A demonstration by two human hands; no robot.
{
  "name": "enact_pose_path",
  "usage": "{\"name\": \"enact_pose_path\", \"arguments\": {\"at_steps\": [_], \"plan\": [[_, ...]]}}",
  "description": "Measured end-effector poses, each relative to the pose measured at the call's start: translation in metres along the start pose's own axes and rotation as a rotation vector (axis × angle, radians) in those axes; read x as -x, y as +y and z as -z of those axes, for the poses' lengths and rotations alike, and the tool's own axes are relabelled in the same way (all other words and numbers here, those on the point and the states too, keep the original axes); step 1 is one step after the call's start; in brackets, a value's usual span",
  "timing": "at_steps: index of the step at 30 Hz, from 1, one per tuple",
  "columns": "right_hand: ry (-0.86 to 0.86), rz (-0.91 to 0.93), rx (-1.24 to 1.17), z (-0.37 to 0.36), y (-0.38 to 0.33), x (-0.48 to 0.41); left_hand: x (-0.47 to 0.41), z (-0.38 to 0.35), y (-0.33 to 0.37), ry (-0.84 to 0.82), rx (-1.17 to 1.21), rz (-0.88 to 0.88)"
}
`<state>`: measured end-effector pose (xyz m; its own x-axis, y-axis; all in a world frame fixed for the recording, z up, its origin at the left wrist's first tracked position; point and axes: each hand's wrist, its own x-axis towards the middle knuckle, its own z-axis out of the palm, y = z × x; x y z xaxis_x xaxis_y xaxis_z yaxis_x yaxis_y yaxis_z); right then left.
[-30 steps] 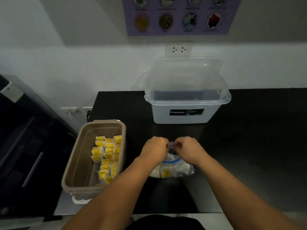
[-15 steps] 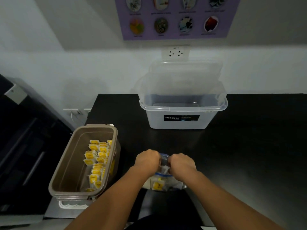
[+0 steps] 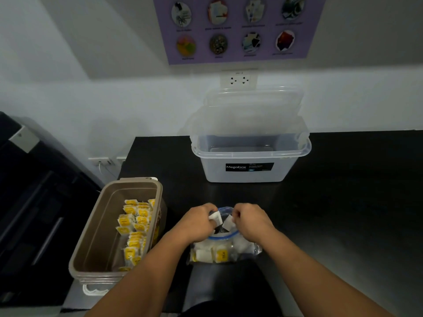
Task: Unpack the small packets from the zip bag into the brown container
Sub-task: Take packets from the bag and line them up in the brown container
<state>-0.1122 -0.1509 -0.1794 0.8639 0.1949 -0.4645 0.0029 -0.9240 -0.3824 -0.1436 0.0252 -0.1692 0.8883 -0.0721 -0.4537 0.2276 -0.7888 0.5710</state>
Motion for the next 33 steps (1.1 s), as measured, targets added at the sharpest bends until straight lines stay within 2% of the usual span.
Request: {"name": "enact_pose_path", "arguments": {"at_steps": [5, 11, 18, 21, 27, 33], "plan": [[0.081, 0.046, -0.369, -0.005, 0.004, 0.003, 0.003, 0.002, 0.006, 0.035, 0.049, 0.007], [0.140, 0.041, -0.615, -0.003, -0.001, 0.004, 0.009, 0.013, 0.006, 0.200, 0.106, -0.047], [0.024, -0.011, -1.012, 0.012, -0.026, 0.008, 0.025, 0.045, 0.005, 0.339, 0.322, -0.120], [-0.073, 0.052, -1.193, 0.020, -0.040, 0.011, 0.037, 0.062, 0.003, 0.352, 0.367, -0.174], [-0.091, 0.185, -1.062, 0.034, -0.073, 0.013, 0.063, 0.101, -0.003, 0.466, 0.373, -0.217], [-0.110, 0.345, -0.993, 0.042, -0.106, 0.022, 0.081, 0.139, -0.031, 0.538, 0.243, -0.179]]}}
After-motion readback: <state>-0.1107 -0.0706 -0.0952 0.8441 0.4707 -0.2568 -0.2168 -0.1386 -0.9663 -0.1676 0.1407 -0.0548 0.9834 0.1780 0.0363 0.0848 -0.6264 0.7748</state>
